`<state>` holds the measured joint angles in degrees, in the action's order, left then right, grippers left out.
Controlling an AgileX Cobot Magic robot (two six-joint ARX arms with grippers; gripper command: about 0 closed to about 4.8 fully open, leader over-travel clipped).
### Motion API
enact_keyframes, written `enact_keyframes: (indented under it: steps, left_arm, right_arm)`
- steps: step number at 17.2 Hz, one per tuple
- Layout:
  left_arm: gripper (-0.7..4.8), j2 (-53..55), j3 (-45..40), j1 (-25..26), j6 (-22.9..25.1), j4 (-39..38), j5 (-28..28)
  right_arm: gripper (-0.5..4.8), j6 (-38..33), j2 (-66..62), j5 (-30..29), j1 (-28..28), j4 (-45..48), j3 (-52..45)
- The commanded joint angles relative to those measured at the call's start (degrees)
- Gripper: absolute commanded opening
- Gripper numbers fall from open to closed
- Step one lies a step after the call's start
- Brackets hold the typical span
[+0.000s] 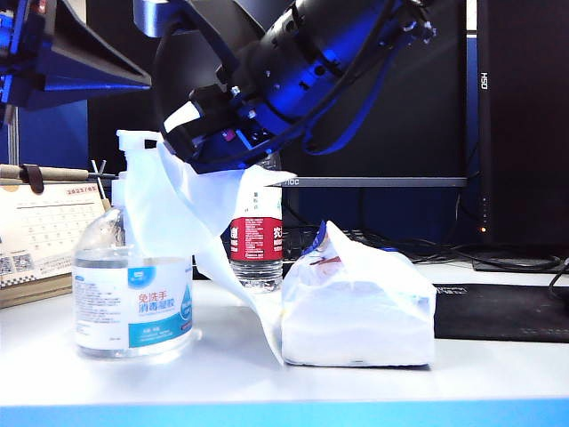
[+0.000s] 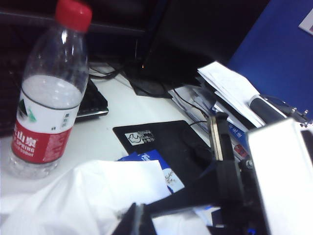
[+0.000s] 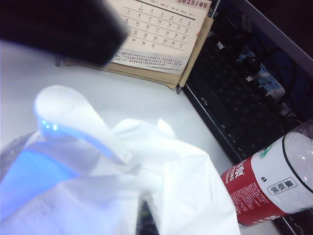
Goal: Pull out a tissue from the tissue dispenser, then press the switch of the alcohol sanitizer bottle to drop some sanitizer on the paper tissue, and finally place the treated tissue on the table.
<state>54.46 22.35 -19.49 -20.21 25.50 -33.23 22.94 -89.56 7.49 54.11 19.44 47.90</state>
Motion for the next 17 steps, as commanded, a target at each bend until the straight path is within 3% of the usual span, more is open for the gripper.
enact_keyframes:
  steps: [1, 10, 17]
  left_arm:
    - [-0.06, 0.0, 0.0, 0.0, 2.0, -4.1, 1.1]
    - [-0.06, 2.5, -0.3, 0.0, 4.2, -8.5, 1.1]
    - [-0.06, 5.9, -0.6, 0.0, 5.7, -6.1, 1.0]
  right_arm:
    - [-0.06, -0.4, 0.2, -0.1, 0.0, 1.0, 0.2]
    - [-0.06, -0.4, 0.2, -0.2, 0.0, 1.8, 0.2]
    - [-0.06, -0.4, 0.2, -0.1, 0.0, 2.0, 0.2]
